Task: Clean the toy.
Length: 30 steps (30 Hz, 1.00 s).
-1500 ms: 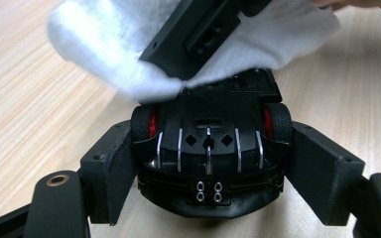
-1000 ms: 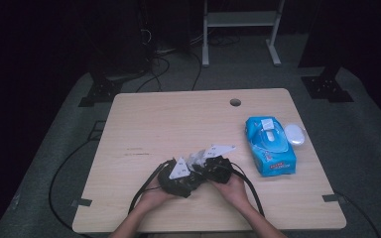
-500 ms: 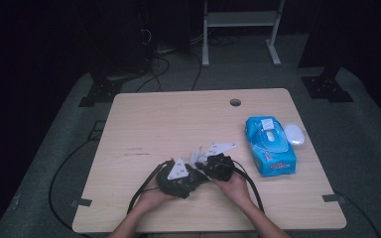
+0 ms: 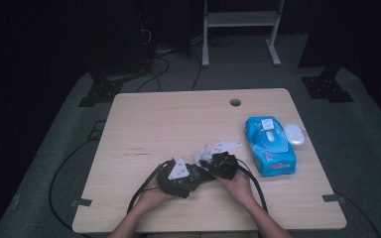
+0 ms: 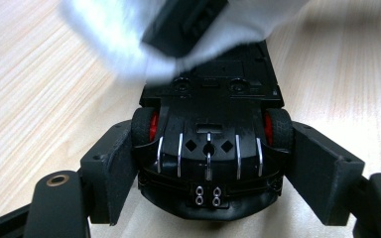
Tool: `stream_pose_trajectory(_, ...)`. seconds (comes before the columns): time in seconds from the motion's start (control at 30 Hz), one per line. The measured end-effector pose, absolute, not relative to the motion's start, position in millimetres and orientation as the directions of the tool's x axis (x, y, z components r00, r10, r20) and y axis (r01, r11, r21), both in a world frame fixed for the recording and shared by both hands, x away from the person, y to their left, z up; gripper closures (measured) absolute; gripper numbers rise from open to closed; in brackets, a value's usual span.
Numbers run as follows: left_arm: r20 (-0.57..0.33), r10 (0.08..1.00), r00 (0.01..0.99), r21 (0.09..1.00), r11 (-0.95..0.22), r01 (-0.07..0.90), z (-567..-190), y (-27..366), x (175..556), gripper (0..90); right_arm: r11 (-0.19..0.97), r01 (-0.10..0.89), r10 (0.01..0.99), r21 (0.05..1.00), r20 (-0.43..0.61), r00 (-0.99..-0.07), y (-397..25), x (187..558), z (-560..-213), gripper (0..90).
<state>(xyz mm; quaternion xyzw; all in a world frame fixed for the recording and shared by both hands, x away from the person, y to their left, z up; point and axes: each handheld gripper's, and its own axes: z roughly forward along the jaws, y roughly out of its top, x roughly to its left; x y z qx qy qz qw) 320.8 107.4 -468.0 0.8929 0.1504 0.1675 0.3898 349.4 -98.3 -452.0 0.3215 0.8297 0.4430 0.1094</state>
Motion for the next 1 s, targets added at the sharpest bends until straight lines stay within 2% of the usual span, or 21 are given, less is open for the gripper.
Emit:
stream_pose_trajectory(0.1, 0.194, 0.4, 0.896, 0.75, -0.649, 0.127, -467, 108, 319, 26.4, 0.451, 0.376, 0.581, 0.809, 0.054, -0.812, -85, 345, -450, 86.5)
stream_pose_trajectory(0.3, 0.178, 0.402, 0.898, 0.76, -0.636, 0.134, -466, 110, 322, 26.5, 0.402, 0.446, 0.659, 0.799, 0.085, -0.747, -104, 353, -452, 86.7)
stream_pose_trajectory(0.4, 0.185, 0.4, 0.898, 0.748, -0.65, 0.135, -468, 109, 321, 26.5, 0.402, 0.431, 0.604, 0.808, 0.12, -0.788, -96, 348, -453, 86.6)
stream_pose_trajectory(0.47, 0.181, 0.399, 0.899, 0.749, -0.648, 0.137, -469, 111, 322, 26.5, 0.44, 0.391, 0.587, 0.809, 0.07, -0.806, -89, 346, -452, 86.6)
stream_pose_trajectory(0.67, 0.172, 0.398, 0.901, 0.752, -0.644, 0.141, -469, 111, 324, 26.5, 0.402, 0.462, 0.671, 0.791, 0.09, -0.736, -108, 355, -451, 86.7)
stream_pose_trajectory(0.77, 0.163, 0.405, 0.9, 0.754, -0.639, 0.151, -469, 110, 324, 26.5, 0.435, 0.41, 0.585, 0.801, 0.094, -0.805, -89, 345, -452, 86.3)
stream_pose_trajectory(0.8, 0.163, 0.404, 0.9, 0.755, -0.638, 0.15, -470, 111, 324, 26.5, 0.46, 0.37, 0.583, 0.807, 0.04, -0.811, -84, 341, -451, 86.3)
stream_pose_trajectory(0.87, 0.161, 0.404, 0.901, 0.758, -0.635, 0.15, -470, 114, 324, 26.5, 0.494, 0.345, 0.563, 0.798, 0.009, -0.826, -79, 340, -450, 86.4)
stream_pose_trajectory(1.0, 0.167, 0.4, 0.901, 0.753, -0.642, 0.145, -469, 114, 324, 26.5, 0.456, 0.41, 0.656, 0.79, 0.012, -0.754, -107, 351, -451, 86.4)
